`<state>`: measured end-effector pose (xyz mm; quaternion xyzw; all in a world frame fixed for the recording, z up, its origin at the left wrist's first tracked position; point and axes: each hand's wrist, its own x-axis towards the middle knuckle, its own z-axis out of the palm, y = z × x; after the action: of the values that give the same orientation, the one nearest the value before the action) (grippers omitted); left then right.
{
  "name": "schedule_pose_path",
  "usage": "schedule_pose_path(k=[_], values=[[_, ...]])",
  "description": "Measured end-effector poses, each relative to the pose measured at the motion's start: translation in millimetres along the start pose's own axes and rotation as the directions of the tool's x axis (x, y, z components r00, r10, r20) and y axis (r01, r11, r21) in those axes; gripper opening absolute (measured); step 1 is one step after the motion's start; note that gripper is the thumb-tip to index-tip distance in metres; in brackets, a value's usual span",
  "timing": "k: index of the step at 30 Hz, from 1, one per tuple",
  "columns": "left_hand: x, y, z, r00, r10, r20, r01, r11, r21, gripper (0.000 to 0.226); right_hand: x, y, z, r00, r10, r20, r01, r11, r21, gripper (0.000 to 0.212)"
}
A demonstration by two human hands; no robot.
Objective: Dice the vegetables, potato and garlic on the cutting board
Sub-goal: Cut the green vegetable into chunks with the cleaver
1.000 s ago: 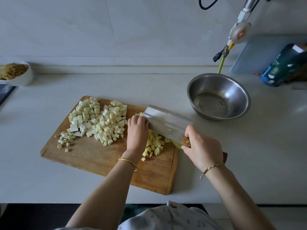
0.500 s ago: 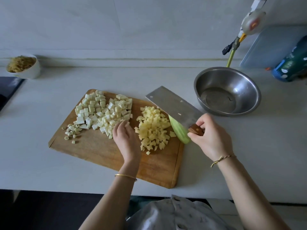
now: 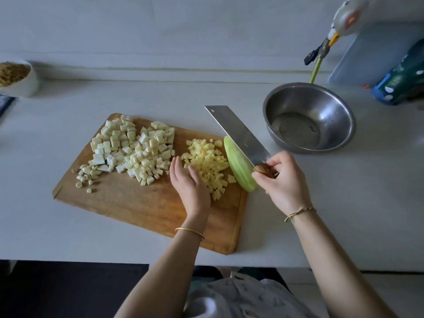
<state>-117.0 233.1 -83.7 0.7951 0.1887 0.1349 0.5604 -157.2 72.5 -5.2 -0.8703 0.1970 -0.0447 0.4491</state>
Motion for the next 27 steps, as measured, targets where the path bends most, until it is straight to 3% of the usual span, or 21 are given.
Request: schedule_pose_path(k=[4, 7, 9, 11, 13, 16, 20, 23, 27], values=[[2.4, 10.2, -3.5, 0.963, 0.269, -0.022, -0.266, 0.959, 0.096, 0.037, 1.4, 2.5, -1.8, 0.999, 0.033, -0.009, -0.032, 0.993, 0.118, 0.033], [4.4, 28.3, 7.0, 0.877, 0.464, 0.123, -0.48, 0.853, 0.207, 0.031, 2.9, 1.0, -5.5, 0.999, 0.051, -0.009, -0.047, 0.973, 0.226, 0.032], [3.0, 47.5, 18.7, 0.856, 0.382, 0.349, -0.477, 0.843, 0.247, 0.031, 4.1, 1.6, -8.9, 0.997, 0.081, -0.012, -0.074, 0.952, 0.298, 0.028], [1.2, 62.5, 33.7, 0.847, 0.157, 0.508, -0.382, 0.844, 0.377, 0.04, 4.5, 2.3, -12.8, 0.994, 0.109, -0.024, -0.095, 0.935, 0.341, 0.025], [2.3, 68.1, 47.3, 0.83, 0.01, 0.558, -0.361, 0.772, 0.523, 0.051, 4.3, 4.1, -16.7, 0.991, 0.124, -0.047, -0.1, 0.93, 0.354, 0.026], [3.7, 67.0, 60.5, 0.797, -0.043, 0.602, -0.462, 0.599, 0.654, 0.065, 2.6, 8.1, -21.2, 0.987, 0.144, -0.072, -0.11, 0.929, 0.354, 0.025], [2.0, 74.6, 72.9, 0.808, -0.156, 0.568, -0.415, 0.534, 0.737, 0.089, -1.2, 15.5, -20.8, 0.986, 0.153, -0.07, -0.114, 0.914, 0.389, 0.025], [3.4, 74.3, 77.2, 0.82, -0.179, 0.543, -0.347, 0.597, 0.723, 0.086, -3.5, 18.1, -19.9, 0.986, 0.15, -0.066, -0.113, 0.913, 0.393, 0.026], [6.2, 77.3, 65.8, 0.81, -0.179, 0.559, -0.245, 0.763, 0.598, 0.083, -5.0, 16.5, -23.3, 0.99, 0.129, -0.05, -0.097, 0.904, 0.416, 0.021]])
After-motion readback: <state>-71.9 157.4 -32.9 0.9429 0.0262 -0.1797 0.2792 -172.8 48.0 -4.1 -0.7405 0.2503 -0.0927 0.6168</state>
